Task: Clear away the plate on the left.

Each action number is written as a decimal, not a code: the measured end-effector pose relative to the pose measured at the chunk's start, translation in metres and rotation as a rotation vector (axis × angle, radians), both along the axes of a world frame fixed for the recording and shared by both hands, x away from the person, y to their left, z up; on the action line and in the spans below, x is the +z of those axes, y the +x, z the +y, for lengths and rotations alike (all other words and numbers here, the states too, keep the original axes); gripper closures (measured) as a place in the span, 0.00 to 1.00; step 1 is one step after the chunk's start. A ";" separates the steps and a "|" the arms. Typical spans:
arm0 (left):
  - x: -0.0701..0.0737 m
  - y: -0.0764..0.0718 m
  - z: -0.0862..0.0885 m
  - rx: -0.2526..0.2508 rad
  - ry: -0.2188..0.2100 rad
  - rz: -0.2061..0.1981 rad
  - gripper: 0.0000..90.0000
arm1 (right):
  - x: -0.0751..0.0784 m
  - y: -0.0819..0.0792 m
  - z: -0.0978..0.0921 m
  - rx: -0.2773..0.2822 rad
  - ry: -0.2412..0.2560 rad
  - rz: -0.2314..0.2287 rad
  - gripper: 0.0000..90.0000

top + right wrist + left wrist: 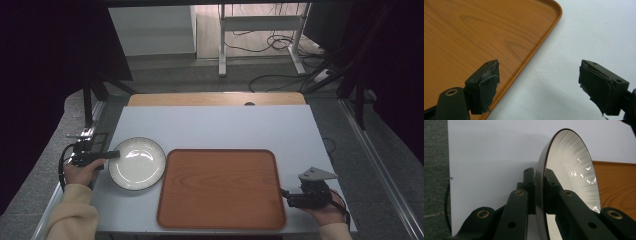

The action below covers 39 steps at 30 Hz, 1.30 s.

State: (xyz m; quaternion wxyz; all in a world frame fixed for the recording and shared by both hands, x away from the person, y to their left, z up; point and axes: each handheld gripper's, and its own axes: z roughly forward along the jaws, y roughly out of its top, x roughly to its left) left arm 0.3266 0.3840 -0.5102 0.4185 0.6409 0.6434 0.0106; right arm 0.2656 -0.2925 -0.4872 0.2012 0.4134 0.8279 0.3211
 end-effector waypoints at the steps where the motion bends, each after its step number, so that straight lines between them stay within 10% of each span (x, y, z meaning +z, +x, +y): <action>1: 0.001 0.000 0.000 -0.001 -0.005 -0.005 0.92 | 0.000 0.000 0.000 -0.001 0.000 0.000 0.19; 39: 0.038 -0.013 -0.003 -0.009 -0.185 -0.187 0.89 | 0.001 0.001 -0.005 -0.016 0.006 -0.005 0.19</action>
